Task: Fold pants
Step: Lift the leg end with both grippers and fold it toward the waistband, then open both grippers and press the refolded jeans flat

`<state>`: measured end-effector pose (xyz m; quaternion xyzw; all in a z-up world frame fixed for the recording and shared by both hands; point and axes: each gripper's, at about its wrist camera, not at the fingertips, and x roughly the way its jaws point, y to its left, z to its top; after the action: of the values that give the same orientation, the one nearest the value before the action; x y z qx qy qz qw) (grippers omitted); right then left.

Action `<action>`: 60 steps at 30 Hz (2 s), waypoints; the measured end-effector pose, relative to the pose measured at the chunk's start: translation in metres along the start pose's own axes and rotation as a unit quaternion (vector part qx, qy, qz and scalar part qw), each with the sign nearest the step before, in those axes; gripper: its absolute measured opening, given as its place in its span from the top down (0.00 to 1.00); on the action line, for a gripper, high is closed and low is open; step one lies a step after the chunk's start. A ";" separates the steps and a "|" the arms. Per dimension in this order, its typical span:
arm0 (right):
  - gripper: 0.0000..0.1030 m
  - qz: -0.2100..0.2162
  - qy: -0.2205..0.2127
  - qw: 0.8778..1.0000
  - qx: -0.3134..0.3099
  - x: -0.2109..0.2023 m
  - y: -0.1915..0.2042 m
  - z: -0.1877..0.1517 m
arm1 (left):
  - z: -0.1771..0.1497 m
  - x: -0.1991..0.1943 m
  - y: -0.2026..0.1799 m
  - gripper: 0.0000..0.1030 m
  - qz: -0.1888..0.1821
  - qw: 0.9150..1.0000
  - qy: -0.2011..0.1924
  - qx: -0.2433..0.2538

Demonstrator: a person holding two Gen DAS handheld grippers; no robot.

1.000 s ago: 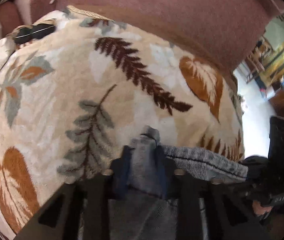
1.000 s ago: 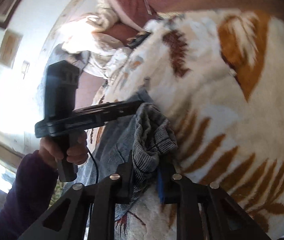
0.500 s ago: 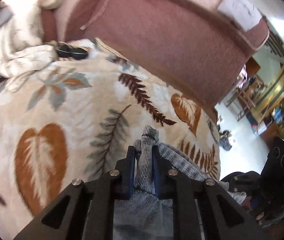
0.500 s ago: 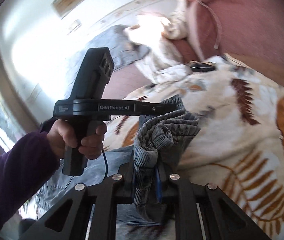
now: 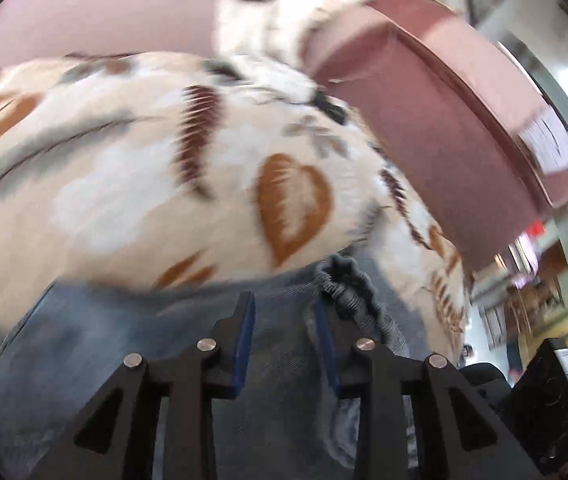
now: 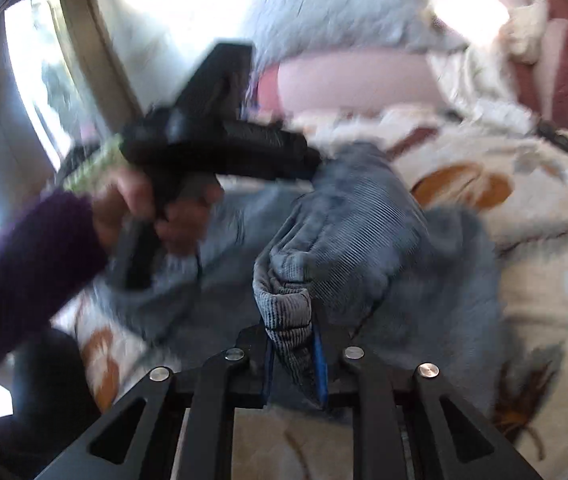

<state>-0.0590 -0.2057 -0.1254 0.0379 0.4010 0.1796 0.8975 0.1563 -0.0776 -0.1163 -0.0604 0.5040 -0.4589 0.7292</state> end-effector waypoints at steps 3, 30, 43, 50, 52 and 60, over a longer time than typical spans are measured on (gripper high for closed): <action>0.80 0.001 0.039 0.999 -0.003 0.014 0.001 -0.005 | -0.019 -0.019 0.008 0.63 0.015 1.000 -0.015 -0.012; 0.28 -0.073 -0.007 0.991 0.113 0.025 -0.078 0.068 | -0.131 0.001 -0.097 0.47 0.121 0.981 -0.020 0.147; 0.25 -0.098 0.075 0.991 0.059 0.081 -0.083 0.071 | -0.128 -0.009 -0.079 0.45 0.078 0.993 -0.008 0.084; 0.25 -0.089 -0.007 0.992 0.084 0.047 -0.078 0.081 | -0.120 -0.050 -0.087 0.31 0.152 0.979 -0.095 0.096; 0.25 -0.085 -0.029 0.993 0.081 0.038 -0.071 0.083 | -0.118 -0.062 -0.088 0.30 0.186 0.971 -0.116 0.100; 0.25 -0.055 -0.074 0.994 0.055 0.024 -0.023 0.095 | -0.104 -0.092 -0.065 0.23 0.316 0.934 -0.157 0.049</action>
<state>0.0321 -0.2116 -0.0824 0.0780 0.3441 0.1048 0.9298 0.0284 -0.0086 -0.0685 0.0665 0.3526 -0.2132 0.9087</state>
